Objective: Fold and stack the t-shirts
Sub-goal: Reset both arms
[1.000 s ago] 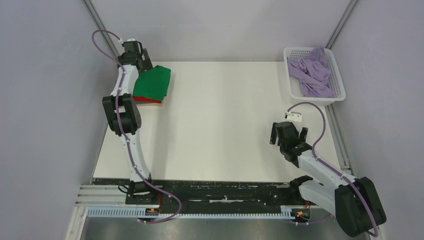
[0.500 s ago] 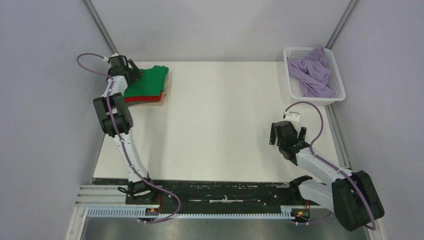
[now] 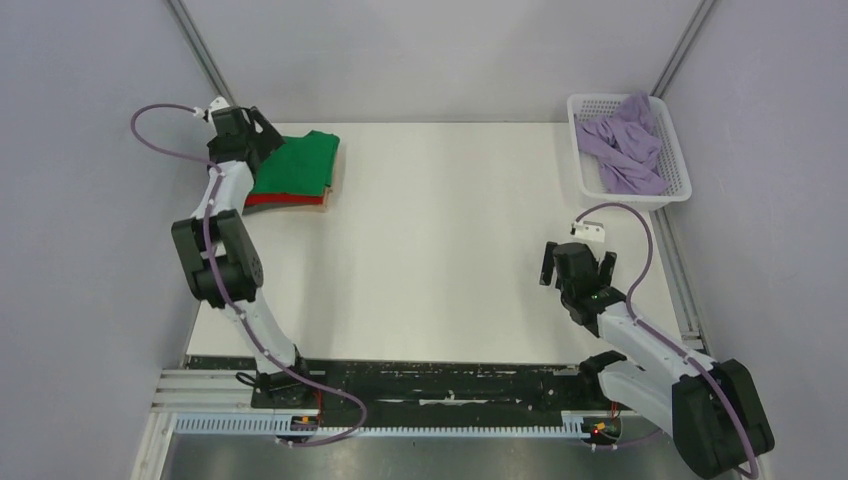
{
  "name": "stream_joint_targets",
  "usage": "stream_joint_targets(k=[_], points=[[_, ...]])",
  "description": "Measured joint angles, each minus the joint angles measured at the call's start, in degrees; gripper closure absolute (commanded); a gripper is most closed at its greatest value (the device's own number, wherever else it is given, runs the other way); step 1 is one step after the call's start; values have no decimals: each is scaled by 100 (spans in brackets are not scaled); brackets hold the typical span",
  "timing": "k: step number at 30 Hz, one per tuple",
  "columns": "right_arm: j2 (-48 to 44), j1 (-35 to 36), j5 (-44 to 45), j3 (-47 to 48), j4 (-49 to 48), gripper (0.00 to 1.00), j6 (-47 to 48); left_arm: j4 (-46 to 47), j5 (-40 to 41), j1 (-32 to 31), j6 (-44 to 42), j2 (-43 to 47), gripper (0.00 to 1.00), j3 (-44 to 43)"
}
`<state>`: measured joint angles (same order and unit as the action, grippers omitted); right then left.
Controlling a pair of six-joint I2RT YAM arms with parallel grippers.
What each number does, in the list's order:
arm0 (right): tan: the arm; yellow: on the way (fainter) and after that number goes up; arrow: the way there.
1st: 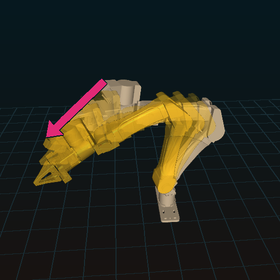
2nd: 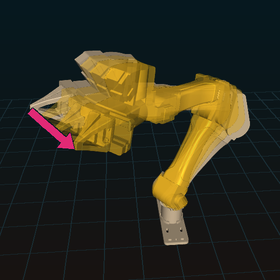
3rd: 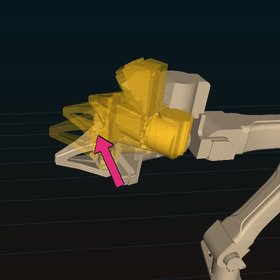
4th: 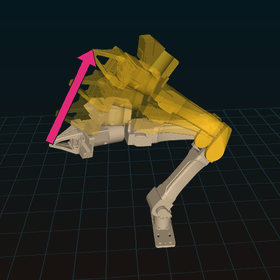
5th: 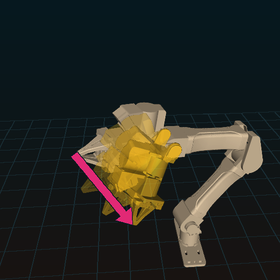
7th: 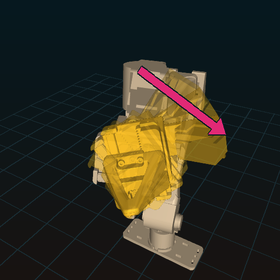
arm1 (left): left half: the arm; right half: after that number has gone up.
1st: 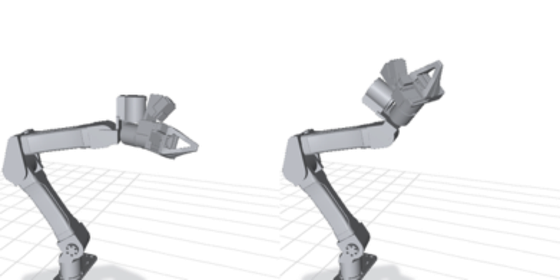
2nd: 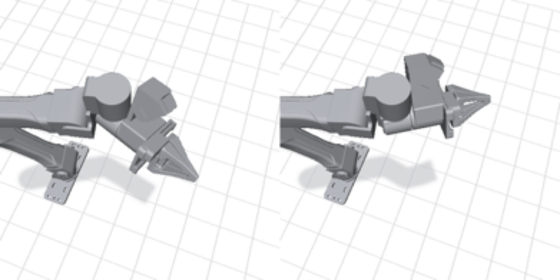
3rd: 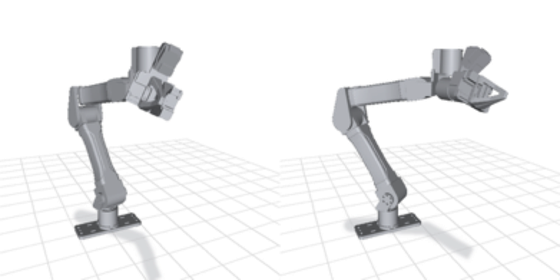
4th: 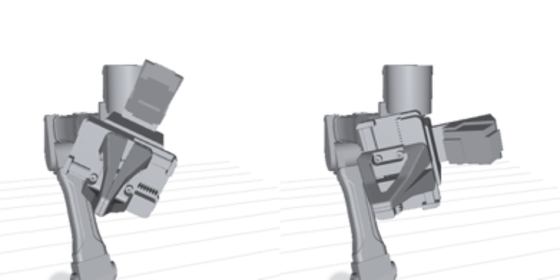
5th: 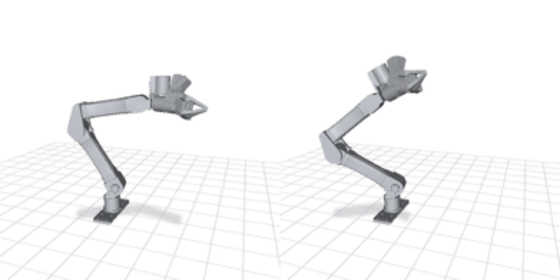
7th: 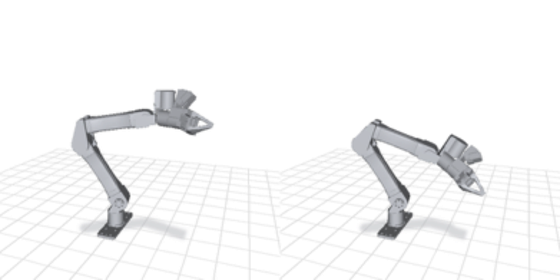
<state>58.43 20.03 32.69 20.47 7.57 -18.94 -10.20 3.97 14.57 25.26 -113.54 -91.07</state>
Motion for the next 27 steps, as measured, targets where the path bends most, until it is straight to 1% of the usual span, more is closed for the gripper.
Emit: stream_joint_targets(k=[5,8,10,12,15,17,20,23,25,27], points=[[-507,0,-28,-205,-173,2,94,708,442,-584,140,1617,0,1008],[-649,0,-133,-262,-254,2,131,911,540,-1019,417,2347,0,1467],[-752,0,-234,-293,-304,2,160,964,538,-1403,579,2848,0,1934],[-892,0,-339,-358,-372,2,162,994,496,-1917,673,3379,0,2588],[-1172,0,-468,-520,-411,2,162,916,546,-2949,754,3989,0,3558],[-1370,0,-551,-625,-402,2,160,793,601,-3731,844,4277,0,4216],[-1683,0,-656,-717,-389,2,146,603,623,-4481,1056,4562,0,5139],[-2046,0,-763,-780,-413,2,142,299,608,-4717,1211,4621,0,5755],[-2258,0,-791,-809,-415,2,144,-42,651,-4741,1298,4621,0,5849],[-2409,0,-804,-817,-409,2,162,-177,741,-4745,1311,4664,0,5840]])
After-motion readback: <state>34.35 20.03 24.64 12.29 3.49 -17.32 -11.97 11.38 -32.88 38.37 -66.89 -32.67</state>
